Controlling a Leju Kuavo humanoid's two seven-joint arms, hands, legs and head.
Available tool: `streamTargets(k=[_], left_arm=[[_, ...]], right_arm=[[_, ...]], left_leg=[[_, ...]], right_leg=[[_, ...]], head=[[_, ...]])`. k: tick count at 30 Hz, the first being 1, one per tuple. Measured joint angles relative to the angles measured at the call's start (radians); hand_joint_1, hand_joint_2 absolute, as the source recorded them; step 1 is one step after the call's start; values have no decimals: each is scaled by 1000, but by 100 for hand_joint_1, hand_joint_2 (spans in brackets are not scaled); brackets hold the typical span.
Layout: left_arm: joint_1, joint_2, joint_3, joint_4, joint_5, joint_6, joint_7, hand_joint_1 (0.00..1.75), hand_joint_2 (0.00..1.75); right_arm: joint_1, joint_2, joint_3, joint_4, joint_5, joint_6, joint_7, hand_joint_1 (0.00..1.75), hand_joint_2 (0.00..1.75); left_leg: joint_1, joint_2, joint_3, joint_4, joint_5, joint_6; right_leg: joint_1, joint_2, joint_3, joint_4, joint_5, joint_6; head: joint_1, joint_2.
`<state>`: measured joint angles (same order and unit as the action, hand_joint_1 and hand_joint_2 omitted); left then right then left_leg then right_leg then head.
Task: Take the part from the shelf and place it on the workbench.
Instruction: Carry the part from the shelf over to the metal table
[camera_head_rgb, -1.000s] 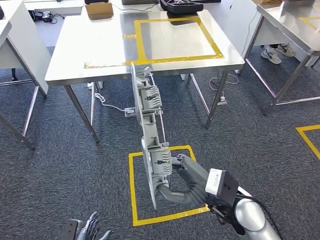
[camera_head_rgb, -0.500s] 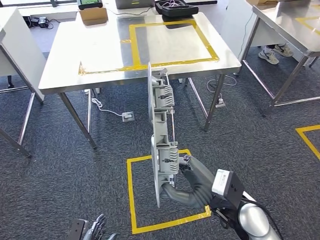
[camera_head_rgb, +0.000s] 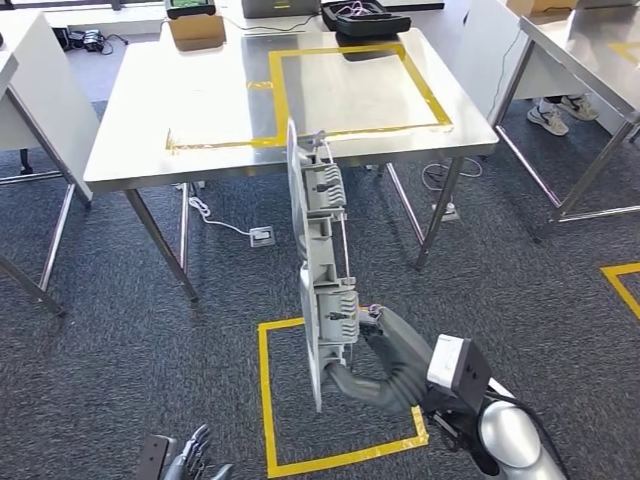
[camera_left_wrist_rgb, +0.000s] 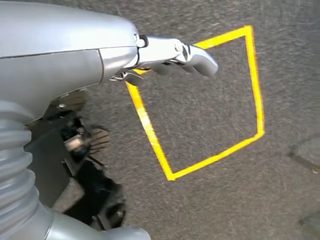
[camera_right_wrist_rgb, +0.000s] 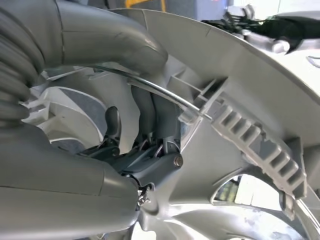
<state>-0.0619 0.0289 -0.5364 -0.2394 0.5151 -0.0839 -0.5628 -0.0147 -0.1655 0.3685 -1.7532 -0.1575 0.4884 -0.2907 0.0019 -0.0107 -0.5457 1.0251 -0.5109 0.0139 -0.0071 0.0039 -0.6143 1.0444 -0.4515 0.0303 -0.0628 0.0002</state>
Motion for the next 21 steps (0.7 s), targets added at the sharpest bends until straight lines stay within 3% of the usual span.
streamTargets(k=[3,5,6,8,9,10,11,12,13,15,19,21], left_arm=[[-6,-4,0,-4,0,0,-3,0,175],[-10,-6,0,-6,0,0,-5,0,175],[-11,-6,0,-7,1,0,-6,0,175],[-10,-6,0,-7,3,0,-6,0,175],[-8,-7,0,-7,4,0,-6,0,175],[-6,-7,0,-7,5,0,-6,0,175],[-4,-7,0,-6,6,-1,-5,0,175],[-2,-7,0,-5,6,-1,-4,0,175],[0,-7,0,-4,6,-2,-3,0,175],[6,-7,0,-1,6,-3,0,0,175],[14,-11,0,4,5,-4,3,0,175],[14,-14,0,5,4,-4,3,0,175]], right_arm=[[-27,0,0,5,7,2,2,175,175],[-40,0,0,6,10,2,3,175,175],[-44,0,0,6,10,2,2,175,175],[-52,0,0,8,11,0,2,175,175],[-54,0,0,9,12,-2,2,175,175],[-55,0,-1,11,13,-3,3,175,175],[-56,0,-3,14,14,-3,4,175,175],[-56,0,-6,16,15,-4,5,175,175],[-56,0,-10,18,15,-5,6,175,175],[-56,0,-16,22,16,-9,5,175,175],[-55,0,-24,26,17,-18,1,175,175],[-55,0,-27,28,17,-18,0,175,175]], left_leg=[[-1,1,6,-6,-8,-18],[-1,4,0,24,-26,-28],[0,5,-19,68,-48,-32],[1,5,-95,204,-101,-37],[1,5,-133,262,-115,-38],[1,5,-158,290,-108,-37],[1,5,-163,277,-80,-35],[1,5,-149,226,-37,-31],[0,6,-122,153,12,-25],[-5,6,-75,35,62,-15],[-7,3,-58,-1,57,3],[-1,4,-47,-10,55,13]], right_leg=[[1,1,9,-20,-9,-19],[-2,0,23,-27,-12,-33],[-4,-2,31,-30,-15,-38],[-3,-3,41,-31,-24,-45],[-2,-2,46,-31,-29,-46],[-1,-1,52,-31,-34,-46],[0,-1,59,-31,-40,-45],[1,0,69,-31,-46,-44],[1,1,77,-31,-53,-42],[5,2,88,-28,-67,-34],[4,1,93,-28,-82,-12],[3,1,71,23,-109,-1]], head=[[-1,0],[-2,0],[-3,0],[-4,0],[-4,0],[-4,0],[-4,0],[-4,0],[-4,0],[-4,0],[-3,0],[-3,0]])
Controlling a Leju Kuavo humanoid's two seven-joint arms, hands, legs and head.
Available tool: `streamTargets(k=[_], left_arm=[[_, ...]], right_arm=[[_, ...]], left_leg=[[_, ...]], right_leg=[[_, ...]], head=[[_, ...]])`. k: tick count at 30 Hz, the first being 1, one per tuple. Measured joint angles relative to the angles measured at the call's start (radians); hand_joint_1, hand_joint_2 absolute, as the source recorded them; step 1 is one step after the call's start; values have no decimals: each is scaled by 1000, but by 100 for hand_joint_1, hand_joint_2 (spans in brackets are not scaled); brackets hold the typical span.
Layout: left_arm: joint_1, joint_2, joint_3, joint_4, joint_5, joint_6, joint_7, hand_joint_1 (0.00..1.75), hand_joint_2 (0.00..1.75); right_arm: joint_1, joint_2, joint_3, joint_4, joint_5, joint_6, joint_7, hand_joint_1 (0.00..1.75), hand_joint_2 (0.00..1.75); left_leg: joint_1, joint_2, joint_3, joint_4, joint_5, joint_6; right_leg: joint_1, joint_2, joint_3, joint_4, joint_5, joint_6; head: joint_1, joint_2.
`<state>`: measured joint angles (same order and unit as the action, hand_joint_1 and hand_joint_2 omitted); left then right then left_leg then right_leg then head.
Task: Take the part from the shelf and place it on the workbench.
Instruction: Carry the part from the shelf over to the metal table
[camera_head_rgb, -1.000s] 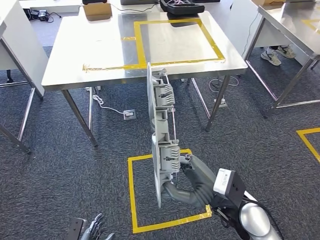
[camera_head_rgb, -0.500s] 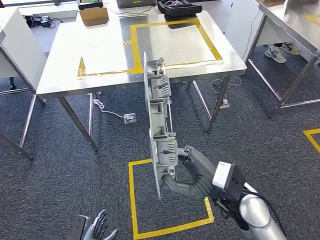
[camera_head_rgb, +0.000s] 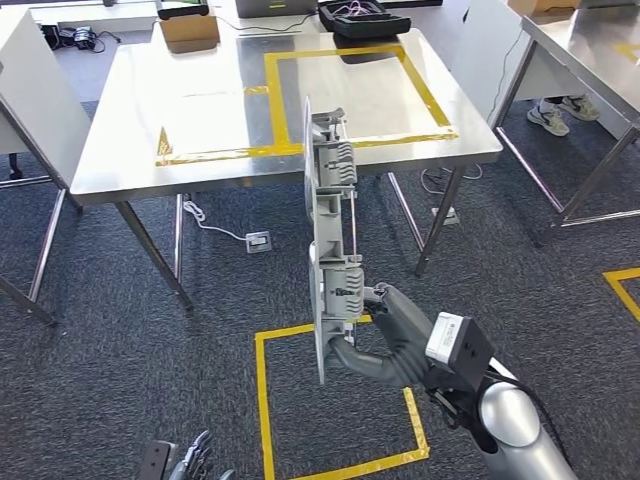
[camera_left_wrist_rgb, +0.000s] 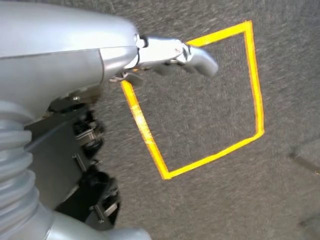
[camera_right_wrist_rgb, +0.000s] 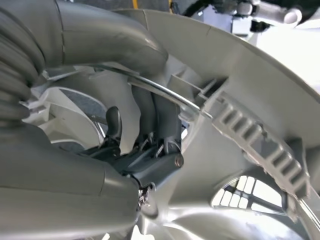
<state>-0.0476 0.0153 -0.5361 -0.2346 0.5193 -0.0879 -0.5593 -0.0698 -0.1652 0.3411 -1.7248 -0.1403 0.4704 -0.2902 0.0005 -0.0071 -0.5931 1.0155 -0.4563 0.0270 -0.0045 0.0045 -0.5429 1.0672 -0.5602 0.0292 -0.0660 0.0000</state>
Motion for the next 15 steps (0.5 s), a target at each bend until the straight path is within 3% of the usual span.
streamTargets(k=[3,4,5,7,9,10,13,15], left_arm=[[-1,-3,0,1,-1,-2,0,0,175],[-1,-3,0,1,-2,-3,0,0,175],[-1,-3,0,1,-2,-3,0,0,175],[-1,-4,0,2,-2,-4,-1,0,175],[-1,-5,0,2,-2,-4,-2,0,175],[-2,-6,0,3,-2,-4,-3,0,175],[-3,-6,0,3,-3,-4,-4,0,175],[-4,-6,0,3,-4,-4,-6,0,175]], right_arm=[[1,0,-2,6,-1,0,0,175,175],[2,0,-2,9,-1,0,0,175,175],[2,0,-2,13,-1,0,0,175,175],[2,0,-2,18,-2,1,1,175,175],[1,0,-2,20,-3,3,0,175,175],[1,0,-1,21,-3,3,0,175,175],[1,1,-1,21,-4,4,0,175,175],[2,1,-1,21,-4,4,0,175,175]], left_leg=[[2,1,11,-1,-11,6],[2,0,16,-1,-16,5],[3,0,23,0,-22,4],[3,-3,43,0,-37,-1],[1,-5,56,1,-53,-12],[0,-5,58,0,-58,-18],[2,-4,66,-3,-68,-37],[3,-2,53,39,-92,-49]], right_leg=[[-6,0,-117,192,-69,10],[-7,0,-150,231,-68,12],[-8,0,-164,231,-44,13],[-10,-1,-131,115,54,13],[-8,-2,-82,-9,112,7],[-6,-2,-71,-37,117,1],[-3,0,-64,-45,104,-20],[-6,-1,-52,-50,100,-34]], head=[[0,0],[0,0],[0,0],[0,0],[0,0],[0,0],[-1,0],[-2,0]])
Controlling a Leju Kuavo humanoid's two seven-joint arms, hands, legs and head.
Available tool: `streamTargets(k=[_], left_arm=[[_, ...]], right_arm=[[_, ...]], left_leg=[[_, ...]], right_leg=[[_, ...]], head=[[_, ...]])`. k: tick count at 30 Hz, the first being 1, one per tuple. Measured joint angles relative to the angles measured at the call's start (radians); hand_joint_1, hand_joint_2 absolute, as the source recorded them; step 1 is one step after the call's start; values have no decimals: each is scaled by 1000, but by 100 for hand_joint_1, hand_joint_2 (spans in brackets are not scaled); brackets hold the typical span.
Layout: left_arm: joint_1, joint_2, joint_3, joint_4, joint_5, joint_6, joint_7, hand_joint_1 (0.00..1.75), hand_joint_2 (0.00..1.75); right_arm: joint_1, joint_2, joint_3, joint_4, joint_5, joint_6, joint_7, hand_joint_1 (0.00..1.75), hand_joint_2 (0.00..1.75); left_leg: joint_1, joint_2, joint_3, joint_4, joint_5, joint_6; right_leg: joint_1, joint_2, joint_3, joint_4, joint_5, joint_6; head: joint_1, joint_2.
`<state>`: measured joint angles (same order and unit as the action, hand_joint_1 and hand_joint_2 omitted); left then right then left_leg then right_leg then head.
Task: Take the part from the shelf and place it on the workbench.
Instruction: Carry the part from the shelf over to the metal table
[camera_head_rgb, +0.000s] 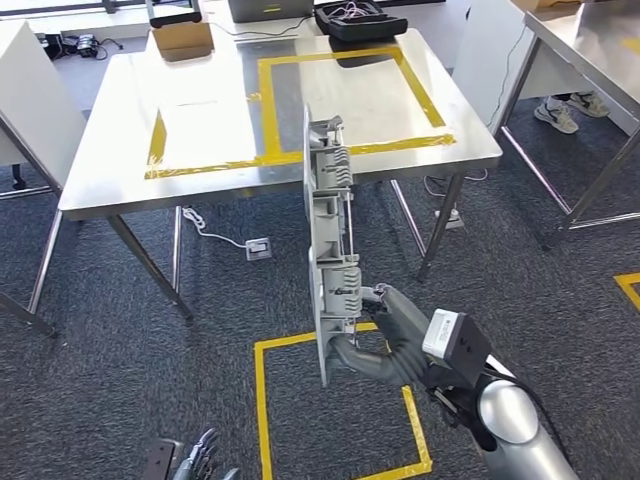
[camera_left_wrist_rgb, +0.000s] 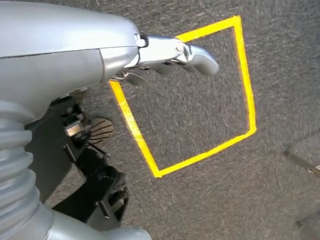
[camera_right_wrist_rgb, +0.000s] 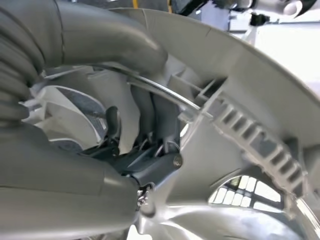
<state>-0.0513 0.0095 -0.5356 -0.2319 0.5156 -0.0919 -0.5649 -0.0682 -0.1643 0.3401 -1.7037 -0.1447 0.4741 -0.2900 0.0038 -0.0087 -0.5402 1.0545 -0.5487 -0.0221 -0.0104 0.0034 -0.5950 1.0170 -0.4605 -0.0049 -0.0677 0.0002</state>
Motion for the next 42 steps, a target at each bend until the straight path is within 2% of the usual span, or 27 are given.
streamTargets(k=[1,3,4,5,6,8,9,10,14,15,17,19,20,21,23,24,25,26,30,32,34,35,36,37,39,40,42], left_arm=[[0,0,0,0,0,0,-1,0,175],[2,0,0,1,-1,0,-3,0,175],[4,0,0,1,0,0,-3,0,175],[6,0,0,2,0,0,-4,0,175],[8,0,0,2,1,0,-5,0,175],[10,1,0,4,2,0,-8,0,175],[10,1,0,5,3,0,-9,0,175],[11,2,0,6,3,0,-10,0,175],[14,3,1,7,3,0,-11,0,175],[13,3,1,7,3,0,-12,0,175],[12,1,1,7,3,0,-15,0,175],[12,0,1,7,2,0,-16,0,175],[12,0,1,7,1,0,-16,0,175],[12,0,1,7,0,0,-16,0,175],[11,-1,1,6,-3,0,-16,0,175],[10,-1,1,6,-4,-1,-16,0,175],[8,-1,1,6,-5,-1,-15,0,175],[5,-1,1,6,-5,-1,-15,0,175],[-4,0,1,4,-11,-2,-12,0,175],[-6,0,1,4,-14,-2,-11,0,175],[-4,-1,1,4,-14,-2,-11,0,175],[-3,-1,1,4,-15,-2,-11,0,175],[-2,-2,1,4,-15,-2,-11,0,175],[-2,-1,1,4,-15,-2,-11,0,175],[-2,0,1,5,-15,-2,-11,0,175],[-2,2,1,5,-15,-2,-11,0,175],[-2,3,1,6,-15,-2,-11,0,175]], right_arm=[[0,0,0,0,0,0,0,175,175],[0,0,0,0,-1,2,-2,175,175],[0,0,0,1,0,4,-3,175,175],[0,0,1,2,0,7,-5,175,175],[0,0,1,4,0,8,-7,175,175],[-2,0,2,7,-2,9,-14,175,175],[-4,0,3,8,-4,10,-18,175,175],[-7,0,5,10,-5,10,-21,175,175],[-17,-1,9,13,-6,10,-23,175,175],[-20,-2,10,13,-7,9,-24,175,175],[-25,-3,11,14,-8,7,-26,175,175],[-28,-3,12,14,-9,3,-29,175,175],[-31,-3,12,14,-10,1,-30,175,175],[-34,-3,12,14,-11,-2,-29,175,175],[-44,-3,12,14,-12,-4,-27,175,175],[-50,-3,12,14,-13,-5,-26,175,175],[-57,-3,12,14,-14,-5,-24,175,175],[-63,-3,12,14,-14,-5,-23,175,175],[-80,-4,11,14,-17,-7,-16,175,175],[-88,-4,10,14,-18,-8,-16,175,175],[-92,-4,10,14,-19,-8,-16,175,175],[-93,-4,10,14,-20,-8,-16,175,175],[-93,-4,10,15,-21,-8,-16,175,175],[-94,-4,10,16,-22,-7,-16,175,175],[-96,-4,10,19,-24,-6,-17,175,175],[-99,-3,10,21,-25,-5,-17,175,175],[-104,-3,11,24,-27,-4,-18,175,175]], left_leg=[[1,1,-28,56,-26,-4],[1,2,-113,201,-79,-7],[1,2,-150,254,-87,-7],[1,2,-169,268,-71,-6],[1,2,-169,241,-35,-3],[-2,2,-124,103,64,9],[-5,2,-99,37,95,16],[-7,2,-83,-6,111,21],[-9,0,-70,-33,101,38],[-6,0,-64,-38,99,43],[-2,1,-52,-43,93,50],[-1,1,-43,-43,83,52],[-1,1,-37,-43,77,51],[1,0,-28,-42,69,49],[4,-2,-9,-40,53,41],[4,-3,-3,-37,44,34],[3,-3,1,-35,37,28],[1,-3,2,-35,32,22],[3,-1,5,-18,11,0],[4,2,-46,84,-31,-8],[4,3,-133,222,-72,-10],[4,3,-163,259,-70,-9],[4,3,-175,258,-46,-6],[3,3,-167,215,-2,-1],[-2,3,-122,80,88,13],[-6,3,-102,25,111,19],[-11,2,-89,-14,110,27]], right_leg=[[-1,-1,6,-1,-4,-6],[1,-1,17,-1,-14,-12],[2,-1,23,-1,-20,-13],[3,1,30,-1,-26,-13],[4,2,39,-1,-32,-13],[6,3,59,-1,-48,-9],[8,4,65,0,-56,-6],[9,5,68,2,-62,-1],[7,5,68,5,-77,21],[7,4,60,26,-88,28],[4,3,3,132,-133,39],[0,2,-81,259,-167,48],[-3,2,-107,284,-158,51],[-5,2,-113,271,-127,53],[-9,0,-78,151,-32,57],[-9,-1,-54,87,0,57],[-9,-1,-36,42,17,52],[-7,-1,-28,20,18,46],[-5,0,-13,12,0,13],[-6,-1,0,9,-8,1],[-4,-1,10,9,-19,-5],[-2,0,17,9,-25,-6],[-1,1,26,9,-31,-6],[0,2,36,9,-39,-5],[3,3,54,10,-54,0],[4,4,58,11,-61,4],[5,5,58,11,-68,14]], head=[[0,0],[-1,0],[-1,0],[-1,0],[-1,0],[-1,0],[-1,0],[-1,0],[-1,0],[-1,0],[0,0],[1,0],[2,0],[2,0],[2,0],[2,0],[2,0],[1,0],[-2,0],[-3,0],[-3,0],[-3,0],[-3,0],[-3,0],[-3,0],[-3,0],[-3,0]])
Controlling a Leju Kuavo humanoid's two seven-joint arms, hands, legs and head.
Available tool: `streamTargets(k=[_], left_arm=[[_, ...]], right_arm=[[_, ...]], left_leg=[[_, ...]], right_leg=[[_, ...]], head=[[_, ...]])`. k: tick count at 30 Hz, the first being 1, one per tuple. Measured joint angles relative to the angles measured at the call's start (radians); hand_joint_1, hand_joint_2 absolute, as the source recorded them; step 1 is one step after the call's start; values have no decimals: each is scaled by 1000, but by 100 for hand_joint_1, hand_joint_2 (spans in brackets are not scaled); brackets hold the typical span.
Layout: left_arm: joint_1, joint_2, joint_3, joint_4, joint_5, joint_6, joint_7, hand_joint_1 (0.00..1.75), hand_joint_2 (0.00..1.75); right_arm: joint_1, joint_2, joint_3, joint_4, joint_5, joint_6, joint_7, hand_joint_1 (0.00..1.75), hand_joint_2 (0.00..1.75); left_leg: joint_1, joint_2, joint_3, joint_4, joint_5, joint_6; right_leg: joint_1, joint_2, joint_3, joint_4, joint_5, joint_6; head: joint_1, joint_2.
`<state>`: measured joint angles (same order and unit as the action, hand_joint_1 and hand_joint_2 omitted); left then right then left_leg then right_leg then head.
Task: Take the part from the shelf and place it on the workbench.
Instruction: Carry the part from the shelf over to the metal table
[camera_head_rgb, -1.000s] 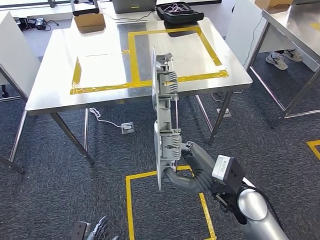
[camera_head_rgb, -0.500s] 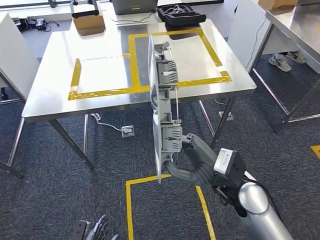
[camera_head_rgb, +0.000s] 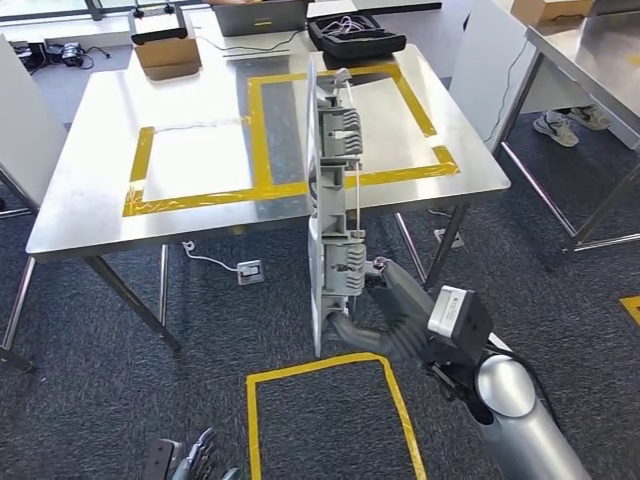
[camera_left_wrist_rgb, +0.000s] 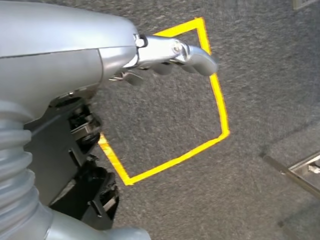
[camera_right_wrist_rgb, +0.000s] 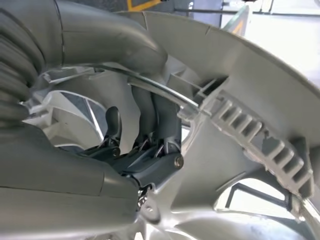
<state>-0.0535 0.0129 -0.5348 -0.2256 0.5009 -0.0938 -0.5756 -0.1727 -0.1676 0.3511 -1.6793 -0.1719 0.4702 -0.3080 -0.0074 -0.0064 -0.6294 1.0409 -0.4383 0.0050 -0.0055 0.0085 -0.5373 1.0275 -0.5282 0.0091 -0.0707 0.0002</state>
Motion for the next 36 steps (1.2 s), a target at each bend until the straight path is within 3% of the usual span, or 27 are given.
streamTargets(k=[2,4,7,8,9,10,12,13,15,18,19,20,22,23,24,25,27,29,33,35,36], left_arm=[[0,0,0,-1,0,1,0,0,175],[-1,1,0,-2,0,1,-1,0,175],[0,1,0,-2,0,1,-2,0,175],[1,2,0,-1,0,2,-2,0,175],[1,2,0,-1,1,2,-2,0,175],[2,2,0,-1,1,3,-2,0,175],[2,3,1,0,2,3,-2,0,175],[2,4,1,0,2,4,-2,0,175],[3,7,3,2,2,4,-2,0,175],[3,9,6,2,3,6,-2,0,175],[2,10,6,2,3,8,-2,0,175],[1,11,7,1,4,9,-2,0,175],[0,11,9,1,5,11,-2,0,175],[0,11,11,0,7,12,-2,0,175],[0,11,13,0,8,12,-2,0,175],[-1,12,17,-1,10,13,-2,0,175],[-5,14,23,-4,11,14,-2,0,175],[-9,16,25,-7,9,14,0,0,175],[-16,16,27,-13,2,13,7,0,175],[-18,16,29,-16,1,13,8,0,175],[-19,16,30,-16,1,13,8,0,175]], right_arm=[[-4,0,0,1,-2,0,0,175,175],[-10,0,0,4,-4,0,0,175,175],[-16,0,0,12,-5,1,-1,175,175],[-16,0,0,15,-5,1,-1,175,175],[-16,0,0,19,-5,1,-1,175,175],[-16,0,0,23,-6,1,0,175,175],[-18,0,0,30,-7,1,-1,175,175],[-21,0,-1,33,-8,1,-1,175,175],[-26,1,-1,39,-9,1,-2,175,175],[-29,2,-3,42,-8,1,-3,175,175],[-29,2,-4,42,-7,1,-4,175,175],[-29,2,-4,42,-6,0,-6,175,175],[-29,3,-6,42,-1,0,-10,175,175],[-27,3,-7,41,2,0,-12,175,175],[-26,3,-8,41,5,0,-12,175,175],[-25,3,-8,40,6,0,-11,175,175],[-25,4,-12,39,7,-2,-3,175,175],[-25,8,-16,37,7,-3,3,175,175],[-23,11,-26,30,10,-3,7,175,175],[-22,12,-29,28,10,-3,8,175,175],[-21,12,-30,28,11,-3,8,175,175]], left_leg=[[2,-2,5,-10,-4,7],[8,-3,19,-21,-7,18],[10,-2,35,-25,-20,27],[10,-2,41,-25,-26,27],[11,-3,50,-25,-32,26],[12,-5,59,-24,-39,24],[12,-8,76,-21,-56,15],[11,-9,80,-19,-64,9],[8,-9,81,-18,-73,-3],[10,-6,87,-14,-86,-20],[11,-5,77,12,-100,-26],[12,-3,55,59,-121,-31],[13,0,-24,197,-170,-36],[13,0,-61,251,-179,-37],[13,0,-83,272,-167,-37],[13,0,-86,253,-134,-34],[12,0,-46,127,-40,-24],[8,0,-4,21,4,-13],[7,-1,14,-10,-9,7],[11,-1,26,-20,-13,18],[12,0,30,-21,-16,22]], right_leg=[[-1,-1,3,-3,-5,12],[-1,-3,-14,40,-28,23],[-6,-3,-125,226,-92,33],[-7,-3,-159,269,-93,36],[-9,-4,-176,275,-71,38],[-11,-4,-173,243,-31,39],[-14,-6,-130,112,60,41],[-13,-6,-110,56,83,37],[-10,-6,-93,11,85,24],[-10,-4,-84,3,75,2],[-11,-5,-77,0,71,-5],[-13,-6,-69,-2,67,-10],[-11,-7,-59,-2,57,-17],[-10,-6,-53,-2,51,-18],[-9,-5,-45,-1,45,-18],[-9,-3,-35,-1,38,-17],[-8,-2,-13,-1,22,-13],[-5,1,-2,0,9,-4],[-4,0,3,-1,-4,19],[-4,-2,-22,55,-30,29],[-5,-3,-54,112,-52,32]], head=[[0,0],[1,0],[3,0],[4,0],[4,0],[4,0],[4,0],[4,0],[3,0],[2,0],[1,0],[1,0],[0,0],[0,0],[0,0],[0,0],[0,0],[0,0],[1,0],[2,0],[3,0]])
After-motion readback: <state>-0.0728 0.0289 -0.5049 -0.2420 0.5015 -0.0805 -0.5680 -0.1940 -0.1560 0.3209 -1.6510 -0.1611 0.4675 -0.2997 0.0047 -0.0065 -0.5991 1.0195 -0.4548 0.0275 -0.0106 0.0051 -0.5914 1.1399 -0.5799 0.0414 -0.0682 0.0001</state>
